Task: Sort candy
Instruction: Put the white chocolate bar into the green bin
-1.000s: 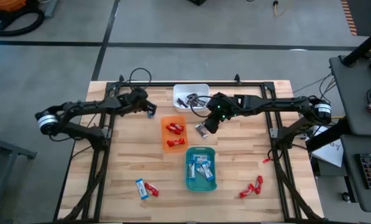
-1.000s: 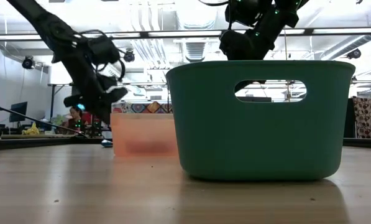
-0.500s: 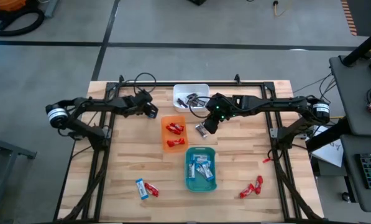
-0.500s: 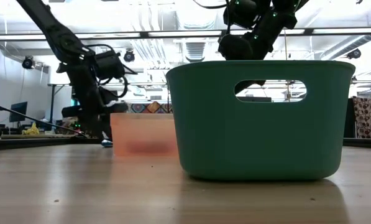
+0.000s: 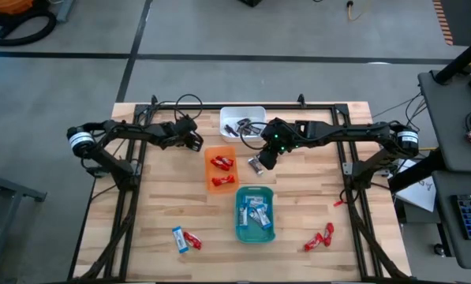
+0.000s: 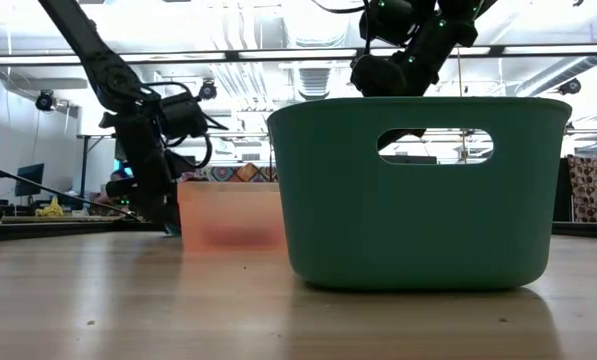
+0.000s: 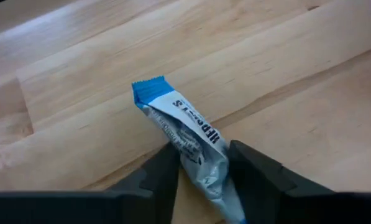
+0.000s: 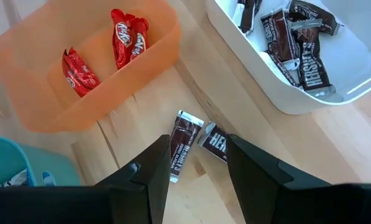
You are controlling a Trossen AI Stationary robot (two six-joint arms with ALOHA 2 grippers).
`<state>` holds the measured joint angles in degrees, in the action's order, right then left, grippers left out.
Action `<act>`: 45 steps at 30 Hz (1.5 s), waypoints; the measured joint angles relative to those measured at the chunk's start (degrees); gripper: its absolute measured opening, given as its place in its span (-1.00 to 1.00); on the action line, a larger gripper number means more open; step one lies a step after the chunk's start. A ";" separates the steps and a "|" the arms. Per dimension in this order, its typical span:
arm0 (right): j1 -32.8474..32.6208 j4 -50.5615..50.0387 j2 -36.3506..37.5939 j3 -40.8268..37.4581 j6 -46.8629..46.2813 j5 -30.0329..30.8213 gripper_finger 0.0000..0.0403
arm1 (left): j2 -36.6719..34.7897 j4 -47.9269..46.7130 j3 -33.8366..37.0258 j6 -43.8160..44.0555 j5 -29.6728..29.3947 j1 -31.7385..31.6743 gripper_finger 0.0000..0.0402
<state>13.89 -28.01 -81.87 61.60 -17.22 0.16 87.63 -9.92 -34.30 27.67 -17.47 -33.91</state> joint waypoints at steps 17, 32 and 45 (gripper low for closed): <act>0.00 0.31 -0.02 0.00 2.29 -0.05 -0.28 | -7.36 -3.25 0.51 -5.32 0.48 0.80 -0.91; -5.78 28.84 -0.04 -4.84 12.20 -0.13 -0.28 | -30.08 1.57 0.44 -14.22 2.08 18.67 -0.91; -10.68 60.77 -0.11 -13.02 16.80 -0.14 -0.28 | -26.84 26.90 2.84 -33.51 2.05 39.48 -0.91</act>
<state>3.21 32.76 -81.97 48.58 -0.42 0.02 60.79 16.98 -31.46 -5.85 -15.42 5.57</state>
